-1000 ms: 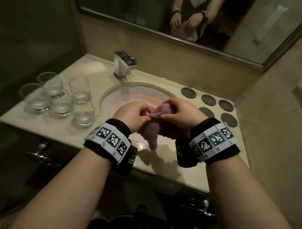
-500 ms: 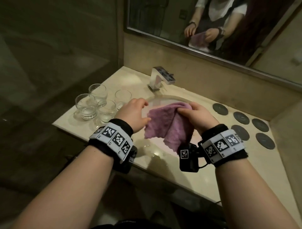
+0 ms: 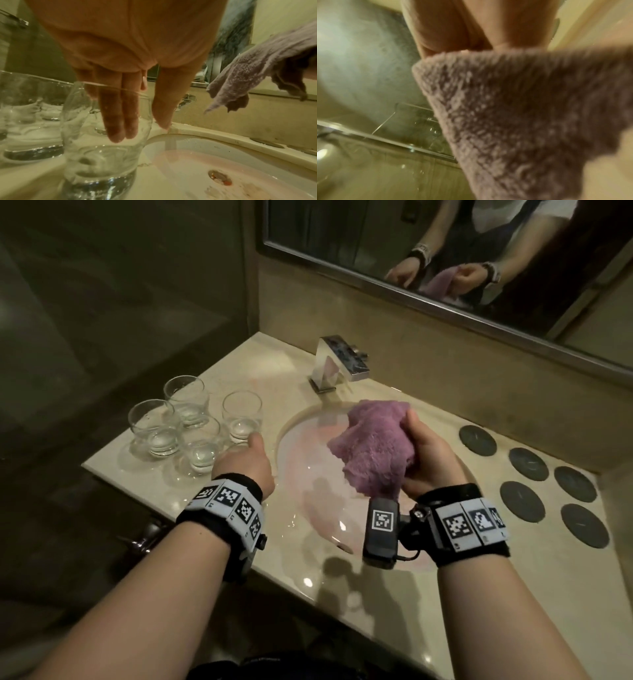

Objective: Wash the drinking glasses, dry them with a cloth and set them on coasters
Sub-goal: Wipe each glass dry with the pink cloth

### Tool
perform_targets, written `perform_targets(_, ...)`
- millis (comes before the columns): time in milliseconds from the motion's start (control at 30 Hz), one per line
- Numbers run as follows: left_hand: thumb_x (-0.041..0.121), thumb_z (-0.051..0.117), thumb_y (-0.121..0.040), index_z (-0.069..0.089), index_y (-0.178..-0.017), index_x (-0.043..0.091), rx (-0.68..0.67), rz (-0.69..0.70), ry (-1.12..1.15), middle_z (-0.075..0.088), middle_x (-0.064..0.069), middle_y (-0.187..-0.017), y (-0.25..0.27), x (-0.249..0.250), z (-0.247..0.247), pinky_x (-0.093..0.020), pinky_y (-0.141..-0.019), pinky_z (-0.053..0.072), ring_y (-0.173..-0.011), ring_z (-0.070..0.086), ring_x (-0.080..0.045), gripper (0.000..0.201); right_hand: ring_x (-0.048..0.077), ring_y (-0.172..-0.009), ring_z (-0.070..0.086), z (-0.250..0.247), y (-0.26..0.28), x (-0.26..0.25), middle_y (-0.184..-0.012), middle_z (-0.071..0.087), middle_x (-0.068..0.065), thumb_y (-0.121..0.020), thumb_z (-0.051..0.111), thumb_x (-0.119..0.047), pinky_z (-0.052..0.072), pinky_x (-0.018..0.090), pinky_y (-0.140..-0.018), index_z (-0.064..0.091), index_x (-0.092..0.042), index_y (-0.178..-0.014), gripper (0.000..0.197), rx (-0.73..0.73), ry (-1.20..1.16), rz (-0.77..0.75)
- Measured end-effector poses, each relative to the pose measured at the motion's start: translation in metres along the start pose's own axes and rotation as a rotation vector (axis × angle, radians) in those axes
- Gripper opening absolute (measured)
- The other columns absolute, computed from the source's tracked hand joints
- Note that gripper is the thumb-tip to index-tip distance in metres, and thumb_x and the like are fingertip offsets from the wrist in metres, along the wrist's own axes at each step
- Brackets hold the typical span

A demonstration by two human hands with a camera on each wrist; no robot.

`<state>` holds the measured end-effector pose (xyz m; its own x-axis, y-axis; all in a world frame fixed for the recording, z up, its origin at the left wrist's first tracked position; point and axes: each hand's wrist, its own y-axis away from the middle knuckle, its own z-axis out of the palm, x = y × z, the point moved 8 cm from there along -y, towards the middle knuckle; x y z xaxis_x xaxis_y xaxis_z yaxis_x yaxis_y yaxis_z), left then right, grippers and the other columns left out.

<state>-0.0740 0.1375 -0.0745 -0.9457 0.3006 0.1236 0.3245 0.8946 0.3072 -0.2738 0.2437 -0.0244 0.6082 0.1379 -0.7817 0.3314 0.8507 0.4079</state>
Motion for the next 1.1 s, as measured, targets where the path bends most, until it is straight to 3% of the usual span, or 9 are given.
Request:
perform_targets(100,0.022,0.049,-0.086,0.043,-0.121,0.011,-0.035,-0.047,-0.116,0.061,-0.006,-0.097,-0.002,-0.001,0.007,-0.032,-0.078,0.041,-0.102,0.058,-0.028,0.037,0.030,-0.108,0.054,-0.005,-0.002,-0.008,-0.117,0.055,0.020,-0.090,0.049,-0.015,0.039,0.045,-0.104,0.053,-0.003,-0.125,0.037,-0.042,-0.047,-0.045)
perform_targets(200,0.018,0.048,-0.087,0.059,-0.103,0.016,-0.040,-0.039,-0.214,0.062,-0.004,-0.100,-0.003,0.006,0.004,-0.029,-0.080,0.040,-0.100,0.058,-0.023,0.019,0.033,-0.104,0.057,-0.017,-0.009,-0.012,-0.119,0.056,0.020,-0.085,0.049,0.004,0.047,0.048,-0.093,0.051,-0.010,-0.125,0.043,0.046,-0.006,-0.080)
perform_targets(333,0.015,0.047,-0.089,0.061,-0.093,0.013,-0.092,-0.081,-0.178,0.052,-0.003,-0.081,-0.002,0.006,0.004,-0.031,-0.073,0.042,-0.082,0.053,-0.024,0.014,0.035,-0.100,0.061,-0.028,-0.010,-0.013,-0.113,0.059,0.020,-0.084,0.045,0.008,0.052,0.045,-0.082,0.052,-0.010,-0.121,0.042,0.098,0.053,-0.101)
perform_targets(433,0.021,0.049,-0.090,0.061,-0.095,0.015,-0.043,-0.084,-0.031,0.059,-0.002,-0.084,0.002,0.006,-0.004,-0.032,-0.072,0.045,-0.083,0.057,-0.024,0.015,0.036,-0.096,0.062,-0.035,-0.008,-0.015,-0.106,0.062,0.022,-0.085,0.045,0.007,0.052,0.043,-0.081,0.056,-0.003,-0.114,0.033,0.124,0.076,-0.098)
perform_targets(567,0.027,0.062,-0.085,0.055,-0.077,0.026,0.009,0.016,0.417,0.064,0.003,-0.088,0.008,0.023,-0.020,-0.030,-0.078,0.047,-0.084,0.061,-0.019,0.010,0.032,-0.094,0.063,-0.044,-0.006,-0.027,-0.104,0.064,0.019,-0.087,0.042,0.006,0.051,0.041,-0.082,0.058,-0.006,-0.111,0.032,0.140,0.046,-0.146)
perform_targets(733,0.004,0.056,-0.090,0.057,-0.110,-0.005,-0.161,-0.036,1.524,0.072,-0.005,-0.073,0.002,0.053,-0.002,-0.014,-0.057,0.053,-0.063,0.069,-0.011,0.022,0.029,-0.090,0.062,-0.063,0.010,-0.055,-0.098,0.064,0.018,-0.089,0.041,0.005,0.051,0.038,-0.080,0.061,-0.010,-0.096,0.026,0.214,0.078,-0.232)
perform_targets(800,0.006,0.050,-0.092,0.057,-0.108,-0.002,-0.320,-0.156,1.886,0.072,-0.002,-0.067,0.004,0.073,0.012,-0.012,-0.052,0.053,-0.056,0.068,-0.007,0.019,0.024,-0.085,0.061,-0.073,0.018,-0.069,-0.096,0.062,0.016,-0.089,0.043,0.005,0.051,0.030,-0.071,0.061,-0.008,-0.093,0.022,0.251,0.166,-0.279)
perform_targets(933,0.006,0.083,-0.054,0.073,-0.083,0.006,-0.592,-0.184,2.288,0.074,-0.001,-0.076,0.013,0.120,0.019,-0.025,-0.071,0.055,-0.060,0.069,-0.008,0.031,0.014,-0.072,0.060,-0.098,0.031,-0.089,-0.081,0.064,0.004,-0.089,0.046,0.002,0.051,0.022,-0.059,0.063,-0.008,-0.092,0.020,0.339,0.313,-0.313)
perform_targets(1100,0.013,0.053,-0.083,0.067,-0.088,0.008,-0.617,-0.326,2.477,0.071,-0.002,-0.071,0.019,0.156,0.017,-0.032,-0.083,0.047,-0.058,0.068,-0.010,0.015,0.013,-0.066,0.059,-0.119,0.039,-0.113,-0.075,0.063,0.005,-0.089,0.047,0.002,0.049,0.021,-0.055,0.063,-0.015,-0.079,0.026,0.371,0.395,-0.313)
